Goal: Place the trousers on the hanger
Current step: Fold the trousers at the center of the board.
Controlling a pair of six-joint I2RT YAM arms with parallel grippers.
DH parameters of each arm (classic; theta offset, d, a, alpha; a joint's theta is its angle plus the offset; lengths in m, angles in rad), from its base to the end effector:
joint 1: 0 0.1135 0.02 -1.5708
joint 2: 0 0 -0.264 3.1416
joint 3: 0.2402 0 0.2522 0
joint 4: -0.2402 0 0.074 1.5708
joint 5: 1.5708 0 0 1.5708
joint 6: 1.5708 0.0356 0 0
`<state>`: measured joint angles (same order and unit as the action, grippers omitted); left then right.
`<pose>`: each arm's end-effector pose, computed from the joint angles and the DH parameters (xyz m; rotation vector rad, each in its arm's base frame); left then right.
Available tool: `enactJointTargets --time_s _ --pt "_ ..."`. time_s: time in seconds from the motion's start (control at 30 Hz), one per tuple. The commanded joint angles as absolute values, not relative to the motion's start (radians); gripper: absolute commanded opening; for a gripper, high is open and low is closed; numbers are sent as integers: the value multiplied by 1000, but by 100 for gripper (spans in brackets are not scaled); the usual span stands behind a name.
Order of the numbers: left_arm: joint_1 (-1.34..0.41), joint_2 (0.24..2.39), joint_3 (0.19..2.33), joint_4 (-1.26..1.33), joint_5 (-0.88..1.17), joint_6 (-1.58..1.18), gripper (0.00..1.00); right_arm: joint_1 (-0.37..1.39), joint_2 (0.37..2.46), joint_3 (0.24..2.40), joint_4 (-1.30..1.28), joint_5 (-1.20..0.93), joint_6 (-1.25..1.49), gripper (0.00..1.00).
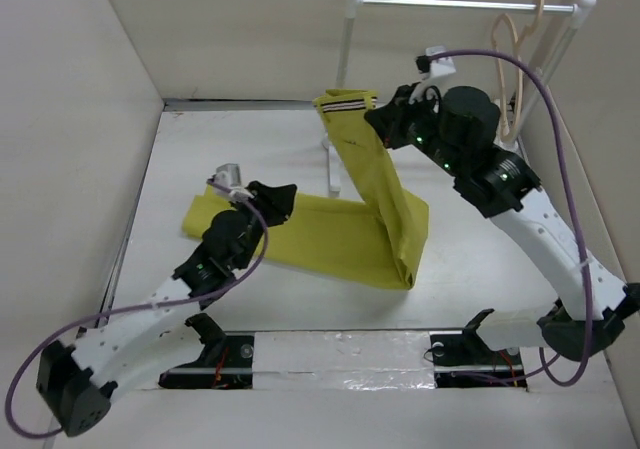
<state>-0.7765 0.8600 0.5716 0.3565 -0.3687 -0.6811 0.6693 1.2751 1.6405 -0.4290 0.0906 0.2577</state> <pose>0.1564 -0.1356 0.3087 -0.2342 1.5564 -0.8857 0.2056 0.1586 0.5027 -0.2719 1.6501 0.6332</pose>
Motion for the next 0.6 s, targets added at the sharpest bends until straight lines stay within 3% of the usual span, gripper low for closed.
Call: enactJointTargets --time_s 0.0,0.43,0.47,0.5,0.57 --pt "-750 679 558 180 -460 -699 25 736 1337 1762 -242 95 235 0" --pt "-736 416 762 -103 -656 -663 27 1049 2046 2253 -216 232 212 0" --pt "-736 402 771 -113 -688 -663 27 1066 2086 2259 -194 203 233 5" --pt "-736 367 775 -133 -705 -667 27 1093 2159 2263 -177 183 244 21" --pt "-736 328 779 -149 -759 -672 27 1104 2235 2282 -138 123 297 33"
